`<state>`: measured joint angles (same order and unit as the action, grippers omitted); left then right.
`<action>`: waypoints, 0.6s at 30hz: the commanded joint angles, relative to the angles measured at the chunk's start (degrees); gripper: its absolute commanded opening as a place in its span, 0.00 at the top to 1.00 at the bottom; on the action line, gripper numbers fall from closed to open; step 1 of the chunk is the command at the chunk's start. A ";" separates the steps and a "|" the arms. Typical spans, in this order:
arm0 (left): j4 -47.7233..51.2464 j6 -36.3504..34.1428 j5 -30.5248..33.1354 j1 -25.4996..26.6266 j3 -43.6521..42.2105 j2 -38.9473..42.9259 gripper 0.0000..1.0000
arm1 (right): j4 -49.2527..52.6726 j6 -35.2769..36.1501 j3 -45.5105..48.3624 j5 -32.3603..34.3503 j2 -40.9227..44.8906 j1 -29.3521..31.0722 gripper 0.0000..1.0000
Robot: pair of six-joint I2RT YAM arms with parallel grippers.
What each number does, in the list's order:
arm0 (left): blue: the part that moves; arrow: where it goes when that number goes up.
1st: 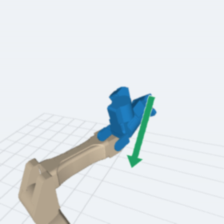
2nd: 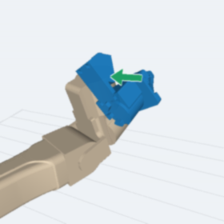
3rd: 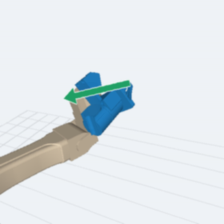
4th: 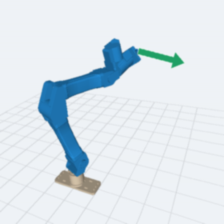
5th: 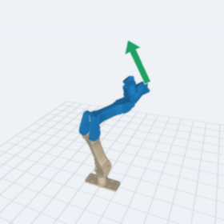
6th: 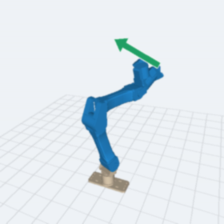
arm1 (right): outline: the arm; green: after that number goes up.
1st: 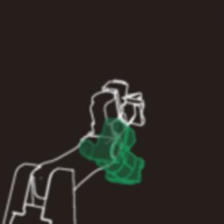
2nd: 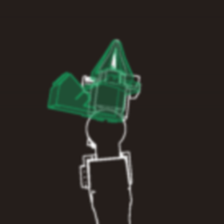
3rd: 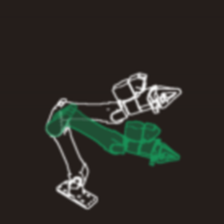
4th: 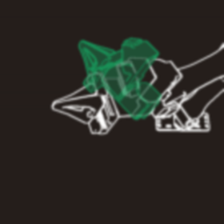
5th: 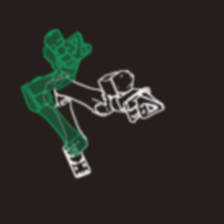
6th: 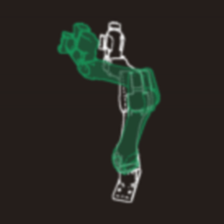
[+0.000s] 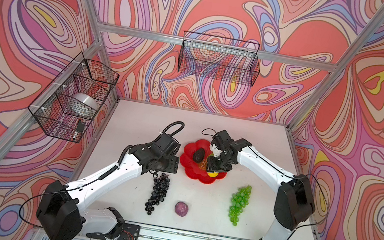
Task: Place and organize the fake fruits in the fruit bowl
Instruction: 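Grasp the yellow pear with the right gripper and place it in the red bowl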
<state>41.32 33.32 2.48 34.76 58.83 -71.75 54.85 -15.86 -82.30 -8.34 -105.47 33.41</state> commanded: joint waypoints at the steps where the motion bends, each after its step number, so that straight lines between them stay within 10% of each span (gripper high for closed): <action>1: 2.09 1.31 1.87 -0.22 -0.15 1.10 0.27 | -1.49 3.03 -1.45 -0.05 -2.36 -0.22 0.53; 18: 4.31 0.50 3.65 -0.22 1.09 1.92 0.26 | -5.91 4.00 -2.16 4.81 -8.42 -0.62 0.48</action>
<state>43.75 33.28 4.62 34.76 58.85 -71.20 50.04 -12.69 -83.59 -5.21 -113.21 33.04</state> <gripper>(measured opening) 0.738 0.519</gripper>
